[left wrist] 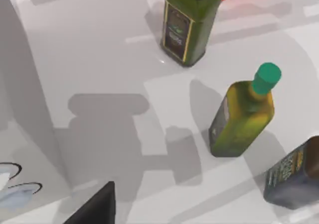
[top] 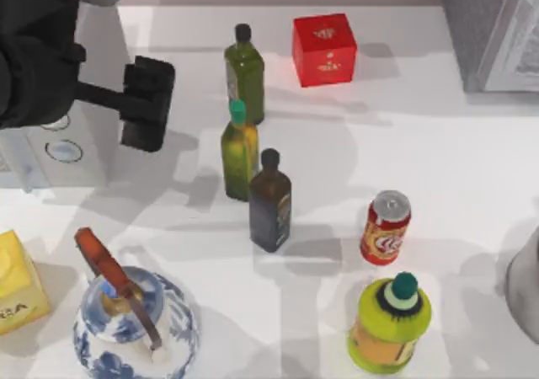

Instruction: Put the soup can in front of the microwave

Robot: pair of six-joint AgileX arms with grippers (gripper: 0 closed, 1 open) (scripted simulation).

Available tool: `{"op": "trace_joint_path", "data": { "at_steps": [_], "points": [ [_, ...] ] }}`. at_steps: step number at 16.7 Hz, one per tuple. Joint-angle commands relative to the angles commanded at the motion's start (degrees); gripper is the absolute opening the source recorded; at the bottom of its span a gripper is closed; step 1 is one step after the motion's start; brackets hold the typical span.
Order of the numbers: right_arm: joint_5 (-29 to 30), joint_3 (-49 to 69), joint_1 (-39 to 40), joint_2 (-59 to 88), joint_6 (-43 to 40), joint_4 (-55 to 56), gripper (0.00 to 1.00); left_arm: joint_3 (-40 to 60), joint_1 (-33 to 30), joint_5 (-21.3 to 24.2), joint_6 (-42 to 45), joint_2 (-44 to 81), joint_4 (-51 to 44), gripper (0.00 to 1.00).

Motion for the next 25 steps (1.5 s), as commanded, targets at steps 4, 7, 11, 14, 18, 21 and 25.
{"op": "trace_joint_path", "data": {
  "at_steps": [4,7,11,14,18,21,25],
  "points": [
    [0.0,0.0,0.0,0.0,0.0,0.0,1.0,25.85,-9.62,0.63,-1.25,28.07,-16.27,1.0],
    [0.0,0.0,0.0,0.0,0.0,0.0,1.0,43.68,-16.09,0.78,-1.9,46.18,-26.29,1.0],
    [0.0,0.0,0.0,0.0,0.0,0.0,1.0,61.99,-22.97,0.34,-2.45,63.94,-35.97,1.0],
    [0.0,0.0,0.0,0.0,0.0,0.0,1.0,70.27,-26.25,-0.23,-2.7,71.33,-40.21,1.0],
    [0.0,0.0,0.0,0.0,0.0,0.0,1.0,73.39,-27.54,-0.56,-2.79,73.85,-41.79,1.0],
    [0.0,0.0,0.0,0.0,0.0,0.0,1.0,73.25,-27.28,-0.49,-2.78,73.82,-41.68,1.0],
    [0.0,0.0,0.0,0.0,0.0,0.0,1.0,69.07,-27.37,-0.54,-2.61,73.94,-37.49,1.0]
  ]
}}
